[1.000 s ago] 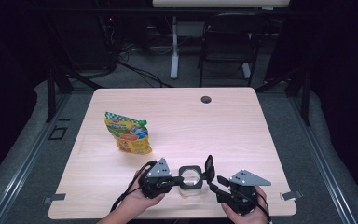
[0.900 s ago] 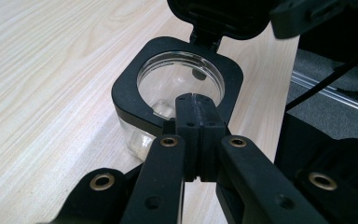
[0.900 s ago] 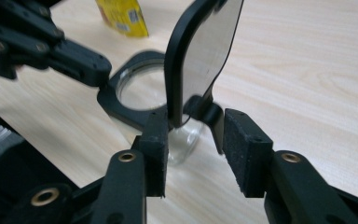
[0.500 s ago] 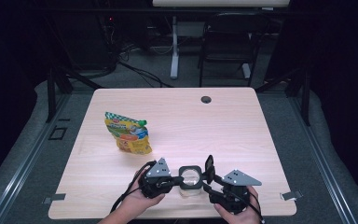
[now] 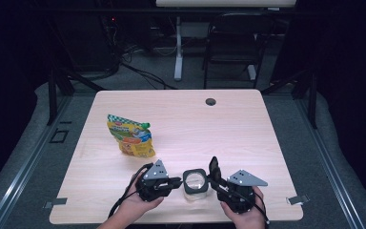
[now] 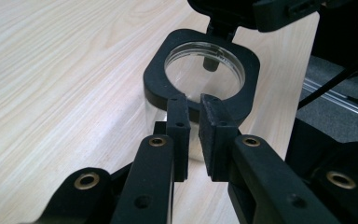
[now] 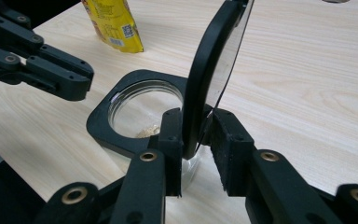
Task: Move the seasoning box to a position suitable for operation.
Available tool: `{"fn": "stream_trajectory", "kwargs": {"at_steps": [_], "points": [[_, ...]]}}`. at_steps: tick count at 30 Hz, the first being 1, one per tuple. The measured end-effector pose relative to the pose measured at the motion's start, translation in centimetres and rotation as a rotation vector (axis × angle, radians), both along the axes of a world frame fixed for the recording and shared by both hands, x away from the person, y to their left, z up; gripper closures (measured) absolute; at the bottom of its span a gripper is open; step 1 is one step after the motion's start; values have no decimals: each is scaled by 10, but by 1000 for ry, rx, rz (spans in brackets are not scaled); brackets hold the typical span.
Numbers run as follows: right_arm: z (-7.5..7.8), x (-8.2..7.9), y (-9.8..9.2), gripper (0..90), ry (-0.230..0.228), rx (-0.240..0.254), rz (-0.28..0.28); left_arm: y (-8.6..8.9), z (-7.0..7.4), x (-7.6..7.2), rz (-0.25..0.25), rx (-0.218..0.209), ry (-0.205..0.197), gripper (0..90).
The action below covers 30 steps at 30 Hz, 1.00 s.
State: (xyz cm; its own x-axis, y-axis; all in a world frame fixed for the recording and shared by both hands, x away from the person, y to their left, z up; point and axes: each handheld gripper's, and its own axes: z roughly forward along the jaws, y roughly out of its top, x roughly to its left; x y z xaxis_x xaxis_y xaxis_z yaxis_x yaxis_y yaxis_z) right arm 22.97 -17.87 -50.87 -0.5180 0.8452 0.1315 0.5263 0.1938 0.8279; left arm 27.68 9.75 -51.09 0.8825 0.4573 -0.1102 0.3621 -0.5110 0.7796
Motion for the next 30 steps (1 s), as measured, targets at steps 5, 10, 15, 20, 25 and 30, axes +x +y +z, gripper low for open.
{"fn": "stream_trajectory", "kwargs": {"at_steps": [5,10,15,20,25,30], "points": [[0,8,-5,773,1,13,-5,10,0,0,32,3,3,819],[-1,24,-13,784,33,43,10,20,-1,0,61,10,12,793],[-3,36,-21,814,53,88,9,33,-2,0,113,7,17,784],[-4,48,-24,815,56,104,19,45,-2,-1,150,5,19,770],[-4,58,-25,773,31,68,39,56,-1,-3,182,3,17,755],[-6,67,-25,710,52,65,26,65,-1,-5,213,4,17,748]]}}
